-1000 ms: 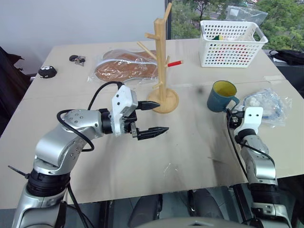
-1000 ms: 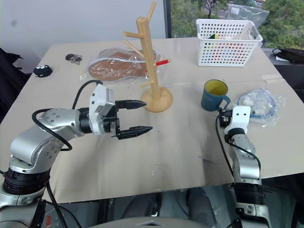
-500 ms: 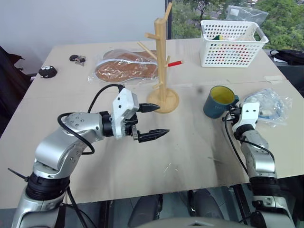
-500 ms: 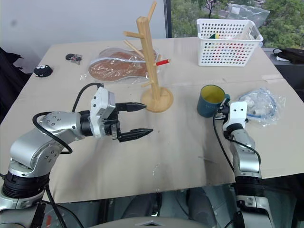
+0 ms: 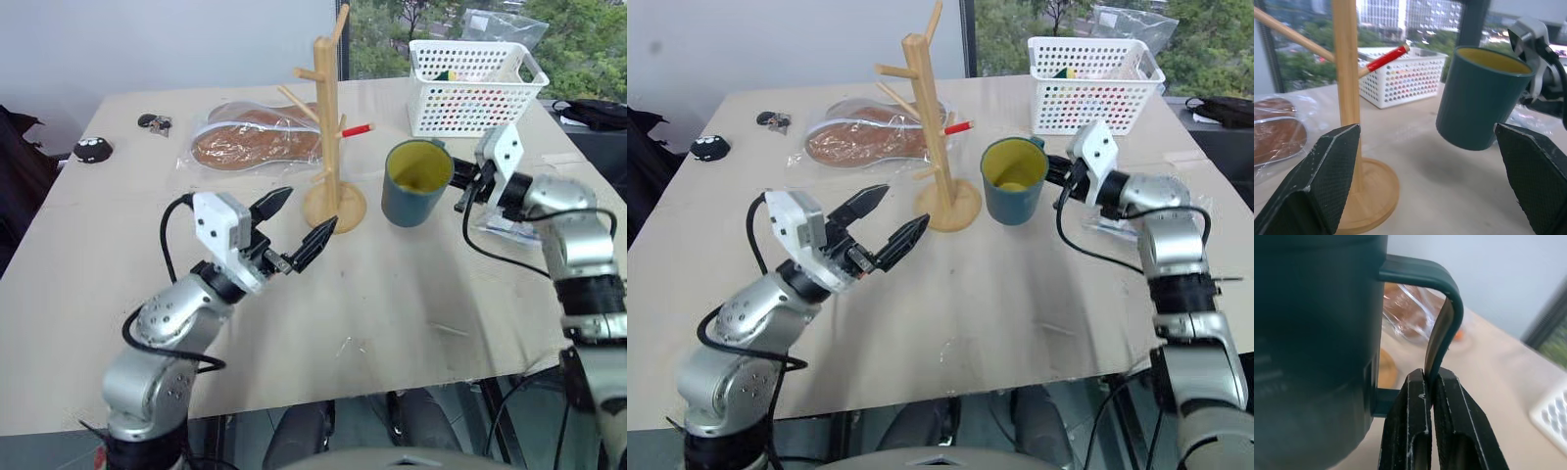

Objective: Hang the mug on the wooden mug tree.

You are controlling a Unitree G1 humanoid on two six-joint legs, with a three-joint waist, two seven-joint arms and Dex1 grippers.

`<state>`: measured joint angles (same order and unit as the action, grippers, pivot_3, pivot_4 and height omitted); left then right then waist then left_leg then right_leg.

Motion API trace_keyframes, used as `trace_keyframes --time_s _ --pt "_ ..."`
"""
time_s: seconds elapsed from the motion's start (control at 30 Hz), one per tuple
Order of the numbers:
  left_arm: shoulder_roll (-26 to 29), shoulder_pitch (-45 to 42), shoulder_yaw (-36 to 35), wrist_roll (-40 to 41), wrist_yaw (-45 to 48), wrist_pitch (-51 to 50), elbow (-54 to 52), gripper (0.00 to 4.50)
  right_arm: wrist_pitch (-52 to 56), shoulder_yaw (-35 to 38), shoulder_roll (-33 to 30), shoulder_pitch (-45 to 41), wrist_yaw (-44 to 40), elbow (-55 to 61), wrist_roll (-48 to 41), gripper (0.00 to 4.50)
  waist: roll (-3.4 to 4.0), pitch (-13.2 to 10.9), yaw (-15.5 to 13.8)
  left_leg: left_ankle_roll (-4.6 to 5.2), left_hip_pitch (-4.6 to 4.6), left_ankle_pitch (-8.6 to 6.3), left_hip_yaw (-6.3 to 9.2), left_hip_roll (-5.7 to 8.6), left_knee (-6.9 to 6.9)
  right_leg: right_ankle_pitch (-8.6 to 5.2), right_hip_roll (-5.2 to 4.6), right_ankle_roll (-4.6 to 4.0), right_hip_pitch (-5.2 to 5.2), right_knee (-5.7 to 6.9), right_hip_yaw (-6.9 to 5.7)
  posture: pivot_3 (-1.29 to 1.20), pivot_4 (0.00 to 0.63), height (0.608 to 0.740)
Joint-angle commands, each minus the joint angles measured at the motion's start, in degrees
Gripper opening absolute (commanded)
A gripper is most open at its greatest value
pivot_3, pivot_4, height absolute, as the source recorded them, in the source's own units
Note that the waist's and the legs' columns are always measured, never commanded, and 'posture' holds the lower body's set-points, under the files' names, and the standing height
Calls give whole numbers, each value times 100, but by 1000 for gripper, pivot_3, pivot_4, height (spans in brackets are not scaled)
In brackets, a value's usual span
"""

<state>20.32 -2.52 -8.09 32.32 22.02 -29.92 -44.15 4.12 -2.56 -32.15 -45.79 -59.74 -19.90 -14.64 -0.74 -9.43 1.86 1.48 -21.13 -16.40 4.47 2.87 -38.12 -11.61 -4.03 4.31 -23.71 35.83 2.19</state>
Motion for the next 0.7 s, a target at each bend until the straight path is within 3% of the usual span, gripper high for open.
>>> trace_keyframes --time_s 0.03,0.17,0.3,0.47,0.7 --pt "-397 170 172 -540 -686 459 -502 4500 -755 -181 -160 -1098 -1044 -1128 193 13 -1 -3 -7 0 0 0 -4 2 -1 1 -2 0 -1 0 4 0 150 740" --pt "-820 356 385 -867 -1030 826 -583 4500 -1575 -439 -43 -2477 -1749 -2635 585 13 0 -5 -16 0 -4 0 -3 2 0 1 -2 -2 -3 -1 1 0 150 740" --pt "-994 532 567 -985 -1081 1067 -569 4500 -2122 -575 173 -3225 -2147 -3606 886 13 0 -5 -14 -2 -5 -1 1 -1 8 0 -3 -4 -5 -8 -1 0 150 740" --pt "-954 654 732 -1002 -906 1290 -524 4500 -2553 -712 562 -3699 -2304 -4207 1204 13 2 -6 -10 -2 -9 -1 1 0 7 1 -7 -3 -8 -11 -1 0 150 740" --pt "-854 691 941 -943 -687 1453 -540 4500 -2714 -800 748 -4076 -1856 -4760 1752 13 7 -8 -16 -4 -58 0 6 1 -1 3 -6 -6 -57 -1 -5 0 150 740"
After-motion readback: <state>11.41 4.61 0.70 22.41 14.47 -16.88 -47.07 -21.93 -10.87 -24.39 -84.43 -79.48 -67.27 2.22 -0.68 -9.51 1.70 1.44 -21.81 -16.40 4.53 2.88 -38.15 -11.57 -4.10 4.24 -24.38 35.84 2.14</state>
